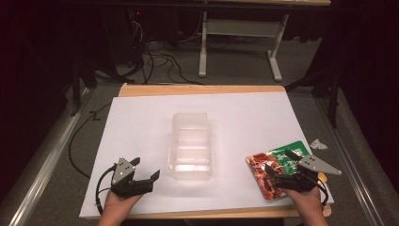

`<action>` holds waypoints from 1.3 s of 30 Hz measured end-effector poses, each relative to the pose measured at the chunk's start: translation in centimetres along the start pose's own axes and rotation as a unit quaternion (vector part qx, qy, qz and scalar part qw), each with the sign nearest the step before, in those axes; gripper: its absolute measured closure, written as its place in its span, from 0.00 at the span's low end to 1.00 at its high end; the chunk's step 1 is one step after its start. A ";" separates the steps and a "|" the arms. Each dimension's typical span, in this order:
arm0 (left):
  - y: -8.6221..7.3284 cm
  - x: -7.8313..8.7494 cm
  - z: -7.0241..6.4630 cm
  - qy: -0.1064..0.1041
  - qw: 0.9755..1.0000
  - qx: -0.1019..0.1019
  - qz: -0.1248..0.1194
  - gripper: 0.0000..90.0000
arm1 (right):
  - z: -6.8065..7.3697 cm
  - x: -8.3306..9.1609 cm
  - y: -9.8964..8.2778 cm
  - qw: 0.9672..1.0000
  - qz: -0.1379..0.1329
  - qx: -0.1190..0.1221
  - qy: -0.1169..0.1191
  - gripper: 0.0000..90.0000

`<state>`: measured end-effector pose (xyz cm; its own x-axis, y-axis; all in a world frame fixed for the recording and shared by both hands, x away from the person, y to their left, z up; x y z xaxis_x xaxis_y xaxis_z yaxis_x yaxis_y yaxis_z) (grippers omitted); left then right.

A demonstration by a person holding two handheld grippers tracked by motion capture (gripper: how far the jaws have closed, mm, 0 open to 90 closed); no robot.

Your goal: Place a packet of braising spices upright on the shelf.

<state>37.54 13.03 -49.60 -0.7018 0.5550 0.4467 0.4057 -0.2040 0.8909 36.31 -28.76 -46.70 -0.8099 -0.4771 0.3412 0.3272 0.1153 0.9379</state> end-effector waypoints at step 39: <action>-0.2 0.2 0.4 0.009 1.000 -0.020 0.006 0.15 | -12.8 6.9 -8.4 0.965 0.082 -0.211 -0.135 0.20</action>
<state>37.51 13.52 -49.71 -0.7082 0.5377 0.4576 0.3903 -0.2419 0.8883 34.23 -44.19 -53.09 -0.8088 -0.2318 0.5404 0.5849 -0.2220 0.7801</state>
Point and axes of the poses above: each handheld gripper's, and its own axes: x roughly backward along the jaws, y roughly out of its top, z roughly to its left, the point moved 10 cm from there along -x, roughly forward along the jaws, and after that the axes turned 1 degree about x, right-handed, at the moved point
